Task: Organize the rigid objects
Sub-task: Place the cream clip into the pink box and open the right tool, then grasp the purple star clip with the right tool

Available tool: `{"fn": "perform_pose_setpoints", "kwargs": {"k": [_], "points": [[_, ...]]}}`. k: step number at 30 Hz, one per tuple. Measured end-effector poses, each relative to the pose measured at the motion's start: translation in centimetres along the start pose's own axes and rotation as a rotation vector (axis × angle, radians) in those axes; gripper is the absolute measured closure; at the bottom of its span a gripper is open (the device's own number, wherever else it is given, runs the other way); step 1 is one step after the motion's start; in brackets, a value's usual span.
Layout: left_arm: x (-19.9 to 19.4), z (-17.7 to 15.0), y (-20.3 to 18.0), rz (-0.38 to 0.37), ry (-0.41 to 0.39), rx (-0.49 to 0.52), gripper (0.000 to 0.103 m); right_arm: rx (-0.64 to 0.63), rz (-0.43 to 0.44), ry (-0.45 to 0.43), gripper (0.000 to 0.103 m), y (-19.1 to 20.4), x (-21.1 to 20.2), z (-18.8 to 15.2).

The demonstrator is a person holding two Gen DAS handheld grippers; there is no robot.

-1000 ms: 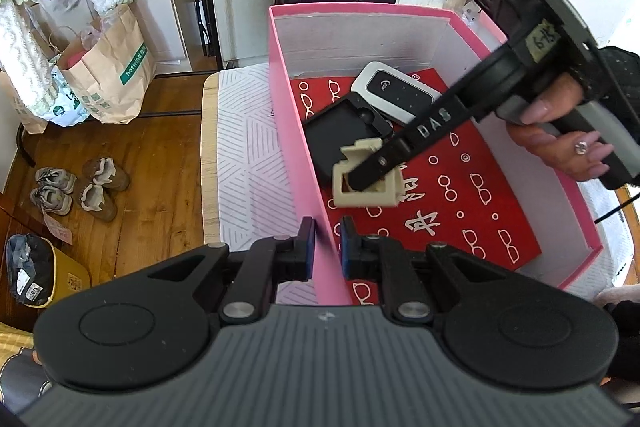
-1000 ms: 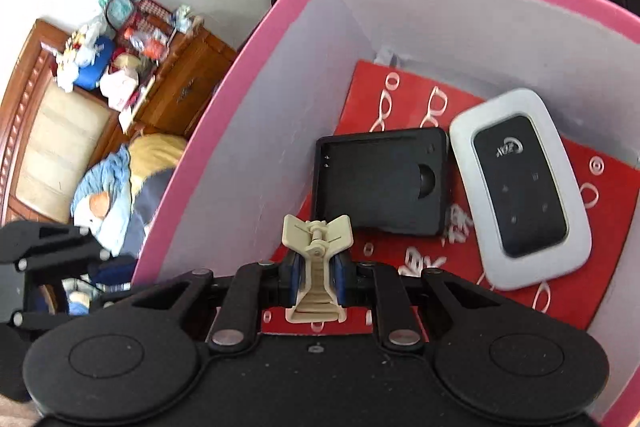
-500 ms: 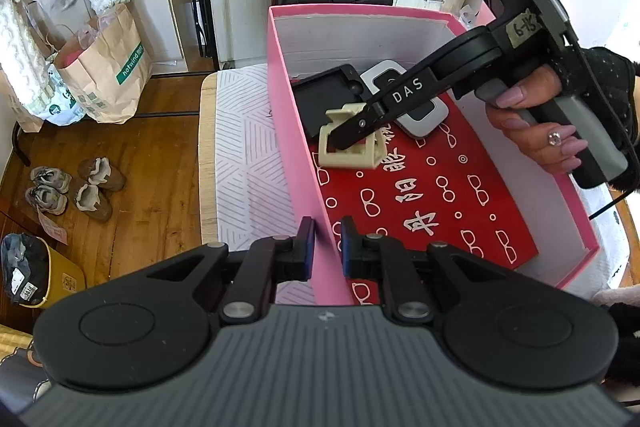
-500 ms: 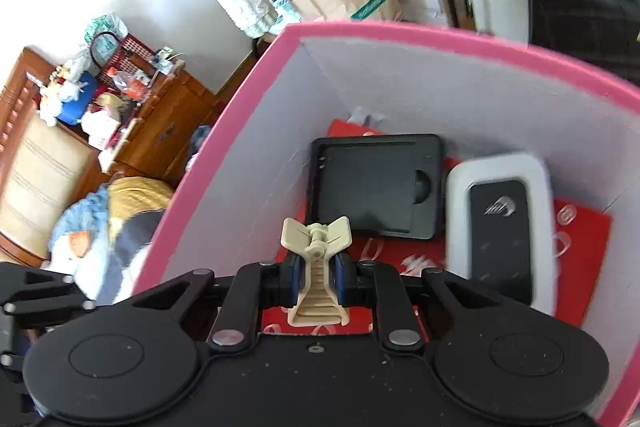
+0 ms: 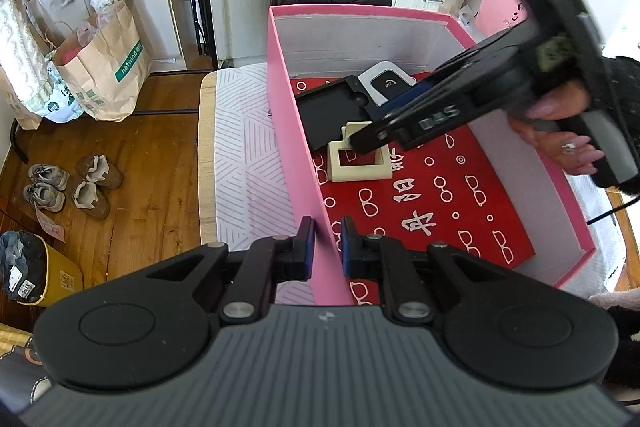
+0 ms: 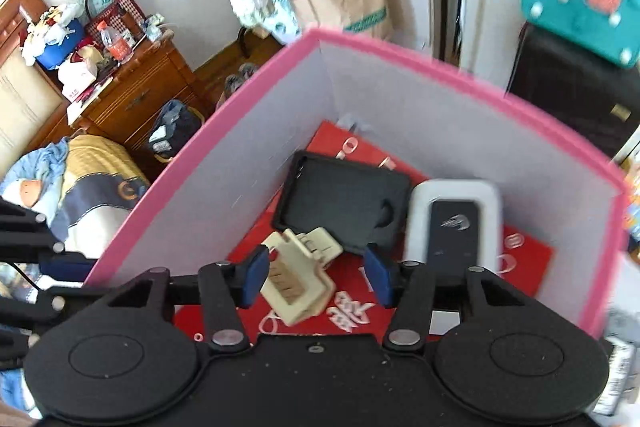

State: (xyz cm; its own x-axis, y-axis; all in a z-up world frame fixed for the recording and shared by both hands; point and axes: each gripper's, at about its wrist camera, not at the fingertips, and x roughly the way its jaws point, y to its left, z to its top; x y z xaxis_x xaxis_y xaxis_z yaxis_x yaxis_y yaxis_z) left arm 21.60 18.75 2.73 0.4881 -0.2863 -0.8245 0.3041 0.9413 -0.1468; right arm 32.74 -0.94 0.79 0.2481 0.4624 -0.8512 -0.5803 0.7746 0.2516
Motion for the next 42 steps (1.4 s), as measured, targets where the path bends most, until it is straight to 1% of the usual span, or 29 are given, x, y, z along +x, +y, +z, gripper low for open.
{"fn": "perform_pose_setpoints", "kwargs": {"k": [3, 7, 10, 12, 13, 15, 19, 24, 26, 28, 29, 33, 36, 39, 42], "points": [[0.0, -0.1, 0.1, -0.002, -0.003, -0.008, 0.091, -0.018, -0.011, -0.071, 0.045, -0.6, -2.5, -1.0], [0.0, -0.1, 0.1, -0.002, -0.006, -0.018, 0.091, 0.008, 0.01, -0.176, 0.045, -1.8, -6.4, -3.2], [0.0, -0.2, -0.1, 0.008, -0.012, -0.016, 0.091, 0.022, 0.008, -0.277, 0.045, -2.5, -9.8, -5.8], [-0.1, -0.2, -0.3, 0.015, -0.011, -0.007, 0.092, 0.034, 0.007, -0.335, 0.042, -3.0, -11.8, -7.7], [-0.2, -0.2, -0.3, 0.017, -0.008, -0.003, 0.092, 0.033, -0.003, -0.345, 0.041, -3.2, -12.5, -8.5], [-0.4, 0.0, -0.4, 0.02, 0.001, -0.001, 0.093, 0.013, -0.045, -0.313, 0.041, -3.6, -13.6, -10.2], [-0.3, 0.4, -0.9, 0.048, 0.016, 0.003, 0.094, 0.038, -0.085, -0.308, 0.041, -4.8, -15.1, -13.7], [-0.3, 0.1, -1.9, 0.107, -0.002, 0.027, 0.095, 0.053, -0.138, -0.336, 0.04, -5.8, -14.1, -18.5], [-0.2, 0.0, -2.2, 0.125, -0.008, 0.032, 0.095, 0.056, -0.125, -0.345, 0.04, -6.1, -12.9, -20.1], [-0.2, 0.0, -2.5, 0.142, -0.007, 0.043, 0.095, 0.064, -0.107, -0.347, 0.041, -6.4, -11.5, -21.0], [-0.2, 0.0, -2.7, 0.153, -0.004, 0.054, 0.096, 0.057, -0.112, -0.343, 0.041, -6.4, -10.9, -21.3], [-0.1, 0.1, -3.9, 0.208, 0.008, 0.131, 0.096, -0.012, -0.184, -0.317, 0.041, -5.5, -8.8, -21.5], [0.2, -0.1, -4.9, 0.25, 0.009, 0.193, 0.096, -0.026, -0.213, -0.31, 0.041, -5.6, -7.6, -21.6], [0.3, -0.3, -5.4, 0.276, 0.006, 0.23, 0.096, -0.043, -0.251, -0.308, 0.041, -5.8, -6.7, -21.4], [0.4, -0.4, -5.6, 0.288, 0.007, 0.246, 0.096, -0.059, -0.261, -0.305, 0.041, -5.9, -6.2, -21.3]]}}
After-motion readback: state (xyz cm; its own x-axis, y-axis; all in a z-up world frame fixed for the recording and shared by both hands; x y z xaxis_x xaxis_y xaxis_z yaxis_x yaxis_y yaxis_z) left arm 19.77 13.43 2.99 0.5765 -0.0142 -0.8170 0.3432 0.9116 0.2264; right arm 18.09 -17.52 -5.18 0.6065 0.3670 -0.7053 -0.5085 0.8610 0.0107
